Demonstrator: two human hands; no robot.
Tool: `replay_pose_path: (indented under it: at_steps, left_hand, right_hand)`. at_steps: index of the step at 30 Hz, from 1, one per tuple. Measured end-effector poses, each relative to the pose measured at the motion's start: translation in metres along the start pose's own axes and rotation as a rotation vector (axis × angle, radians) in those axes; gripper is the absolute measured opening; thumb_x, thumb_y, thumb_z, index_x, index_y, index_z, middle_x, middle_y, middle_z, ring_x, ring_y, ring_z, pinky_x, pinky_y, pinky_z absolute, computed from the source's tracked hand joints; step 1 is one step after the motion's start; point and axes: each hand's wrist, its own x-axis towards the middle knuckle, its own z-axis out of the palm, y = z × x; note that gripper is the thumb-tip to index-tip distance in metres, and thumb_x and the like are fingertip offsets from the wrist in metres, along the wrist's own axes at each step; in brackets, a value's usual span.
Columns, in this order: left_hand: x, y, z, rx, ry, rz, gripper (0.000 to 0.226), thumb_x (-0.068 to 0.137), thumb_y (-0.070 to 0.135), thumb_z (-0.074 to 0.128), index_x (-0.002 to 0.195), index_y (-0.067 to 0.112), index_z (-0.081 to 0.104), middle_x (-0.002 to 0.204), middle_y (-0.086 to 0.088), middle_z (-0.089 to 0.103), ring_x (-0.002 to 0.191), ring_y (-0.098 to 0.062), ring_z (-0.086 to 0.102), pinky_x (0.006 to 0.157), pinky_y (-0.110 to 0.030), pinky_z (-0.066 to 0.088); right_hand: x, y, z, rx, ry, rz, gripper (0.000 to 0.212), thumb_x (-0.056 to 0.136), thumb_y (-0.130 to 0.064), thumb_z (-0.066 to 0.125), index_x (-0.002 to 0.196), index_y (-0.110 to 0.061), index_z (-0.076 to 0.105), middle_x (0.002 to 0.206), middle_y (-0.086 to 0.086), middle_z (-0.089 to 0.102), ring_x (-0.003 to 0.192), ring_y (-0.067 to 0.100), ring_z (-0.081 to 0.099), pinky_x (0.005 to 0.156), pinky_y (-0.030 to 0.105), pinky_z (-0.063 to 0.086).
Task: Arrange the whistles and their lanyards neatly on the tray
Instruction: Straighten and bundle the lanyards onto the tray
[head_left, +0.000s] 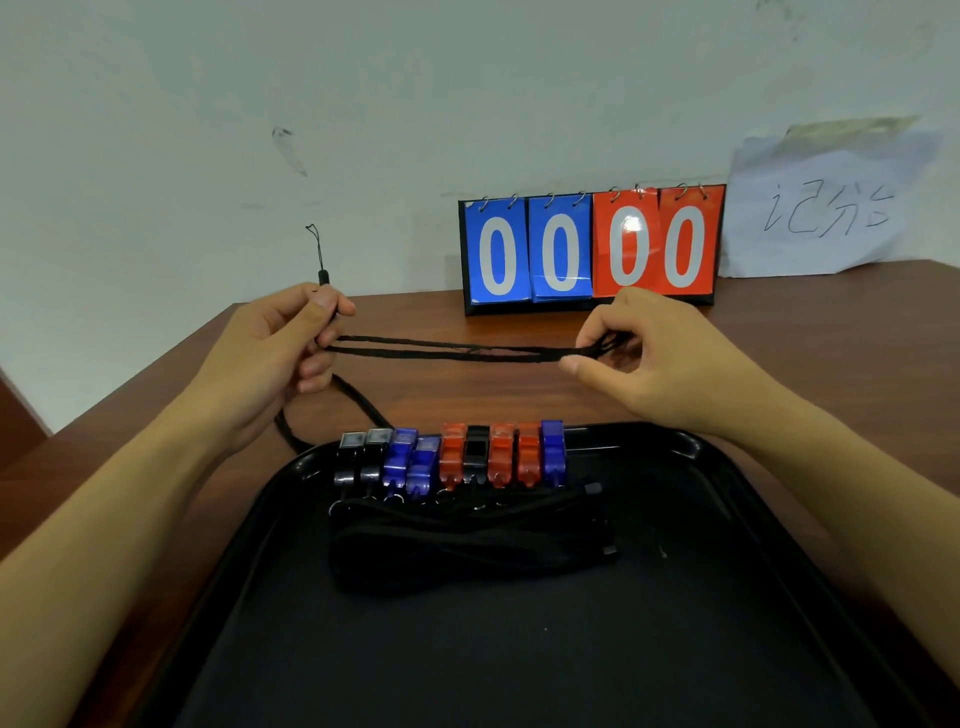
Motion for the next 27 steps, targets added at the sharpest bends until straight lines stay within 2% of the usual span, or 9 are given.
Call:
replay_pose_path:
  at_steps: [5, 8, 12, 17, 23, 27]
  left_hand:
    - [0.003, -0.005, -0.007, 0.041, 0.033, -0.006, 0.026, 0.101, 0.035, 0.055, 0.087, 0.021, 0.072, 0.068, 0.008, 0.047, 0.049, -0.007, 0.034, 0.044, -0.017, 0.030]
    - [0.005, -0.010, -0.010, 0.088, 0.056, -0.012, 0.032, 0.109, 0.027, 0.048, 0.089, 0.021, 0.073, 0.070, 0.007, 0.049, 0.050, -0.008, 0.035, 0.045, -0.018, 0.031]
    - [0.006, -0.013, -0.011, 0.110, 0.066, -0.012, 0.032, 0.109, 0.029, 0.049, 0.089, 0.022, 0.073, 0.072, 0.005, 0.050, 0.052, -0.010, 0.033, 0.045, -0.019, 0.031]
    - [0.010, -0.014, -0.015, 0.116, 0.163, -0.010, 0.028, 0.109, 0.028, 0.049, 0.093, 0.018, 0.069, 0.072, 0.004, 0.048, 0.051, -0.009, 0.031, 0.044, -0.018, 0.028]
    - [0.014, -0.021, -0.026, 0.233, 0.247, -0.015, 0.027, 0.109, 0.031, 0.050, 0.095, 0.021, 0.071, 0.075, 0.002, 0.045, 0.047, -0.007, 0.031, 0.043, -0.017, 0.030]
    - [0.016, -0.029, -0.030, 0.297, 0.255, -0.031, 0.026, 0.108, 0.031, 0.051, 0.094, 0.023, 0.071, 0.075, 0.002, 0.045, 0.048, -0.011, 0.031, 0.050, -0.026, 0.030]
  right_hand:
    - [0.000, -0.002, -0.001, 0.080, 0.036, -0.026, 0.017, 0.087, -0.052, 0.060, 0.097, -0.038, 0.064, 0.099, -0.014, 0.060, 0.095, 0.004, 0.058, 0.082, 0.019, 0.049]
    - [0.002, 0.001, 0.000, 0.077, 0.077, -0.014, 0.010, 0.093, -0.042, 0.064, 0.098, -0.034, 0.066, 0.109, -0.011, 0.055, 0.101, 0.002, 0.054, 0.082, 0.013, 0.045]
    - [0.003, 0.006, 0.001, 0.068, 0.074, -0.021, 0.011, 0.094, -0.041, 0.064, 0.098, -0.032, 0.067, 0.118, -0.012, 0.050, 0.106, -0.001, 0.053, 0.084, 0.010, 0.040]
    - [0.001, 0.005, -0.003, 0.074, 0.050, -0.022, 0.008, 0.096, -0.038, 0.058, 0.096, -0.033, 0.064, 0.100, -0.014, 0.061, 0.095, 0.002, 0.058, 0.081, 0.016, 0.045]
    - [0.001, 0.007, -0.007, 0.120, 0.084, 0.036, 0.010, 0.099, -0.031, 0.060, 0.100, -0.025, 0.067, 0.096, -0.009, 0.067, 0.092, 0.006, 0.062, 0.080, 0.018, 0.050]
    - [-0.001, 0.006, -0.008, 0.213, 0.116, 0.070, 0.008, 0.098, -0.033, 0.061, 0.099, -0.030, 0.069, 0.093, -0.016, 0.070, 0.094, 0.000, 0.064, 0.077, 0.009, 0.046]
